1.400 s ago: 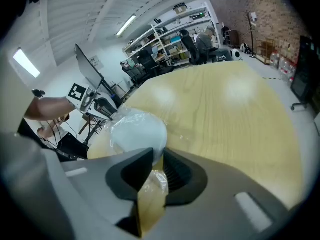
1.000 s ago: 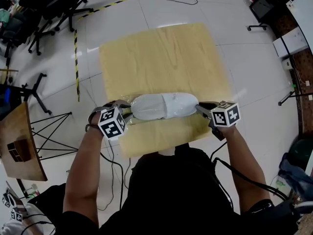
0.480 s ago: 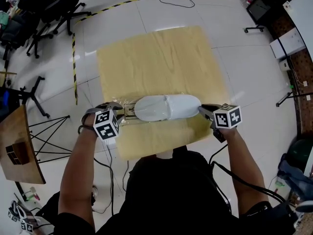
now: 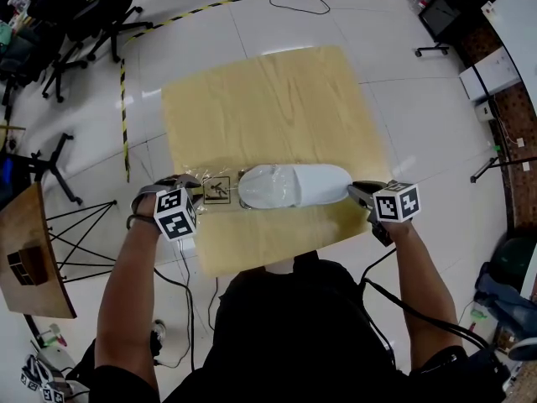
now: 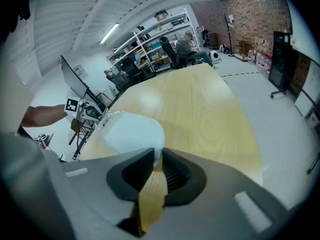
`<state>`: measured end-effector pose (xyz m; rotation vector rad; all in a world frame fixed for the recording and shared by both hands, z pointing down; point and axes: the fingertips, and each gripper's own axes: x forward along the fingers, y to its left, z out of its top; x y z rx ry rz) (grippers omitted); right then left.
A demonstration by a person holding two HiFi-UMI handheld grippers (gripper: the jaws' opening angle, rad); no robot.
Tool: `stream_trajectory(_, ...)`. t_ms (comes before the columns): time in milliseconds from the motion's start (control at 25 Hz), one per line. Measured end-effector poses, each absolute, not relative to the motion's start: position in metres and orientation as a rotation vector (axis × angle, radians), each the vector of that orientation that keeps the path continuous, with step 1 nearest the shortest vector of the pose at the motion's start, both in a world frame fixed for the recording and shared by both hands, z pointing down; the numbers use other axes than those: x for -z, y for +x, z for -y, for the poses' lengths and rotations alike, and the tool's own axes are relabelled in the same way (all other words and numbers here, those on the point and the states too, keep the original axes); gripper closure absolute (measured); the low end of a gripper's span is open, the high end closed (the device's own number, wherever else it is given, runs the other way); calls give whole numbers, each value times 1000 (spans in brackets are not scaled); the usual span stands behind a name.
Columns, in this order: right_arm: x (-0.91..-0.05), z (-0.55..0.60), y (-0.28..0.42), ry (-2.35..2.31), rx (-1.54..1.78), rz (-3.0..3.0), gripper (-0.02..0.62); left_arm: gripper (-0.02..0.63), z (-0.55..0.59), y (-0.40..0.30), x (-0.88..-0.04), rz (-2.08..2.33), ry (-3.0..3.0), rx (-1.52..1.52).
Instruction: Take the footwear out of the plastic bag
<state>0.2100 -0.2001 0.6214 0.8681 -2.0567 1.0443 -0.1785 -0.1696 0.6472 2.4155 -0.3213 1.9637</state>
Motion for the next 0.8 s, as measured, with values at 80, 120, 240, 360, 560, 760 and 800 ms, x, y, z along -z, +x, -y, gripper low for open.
stream_trajectory(80,-621,199,216,874,-1045,2049,541,511,171,-181,-647,322,2409,-1969)
stream_trajectory(120,-621,200,218,878,-1044,2046,541,512,172,-182,-648,324,2405,-1970)
stream_trajectory(240,-622,200,224,888,-1047,2037,541,514,173,-190,-649,334,2386,-1973)
stream_trajectory(360,-624,198,229,890,-1054,2034,541,517,173,-196,-653,344,2368,-1982)
stream_trajectory(560,-624,194,237,881,-1037,2035,541,525,171,-207,-656,354,2339,-2001)
stream_trajectory(760,-624,192,240,860,-1002,2041,541,529,171,-219,-657,369,2318,-2009)
stream_trajectory(800,-624,191,241,854,-1001,2042,541,531,171,-221,-657,374,2313,-2012)
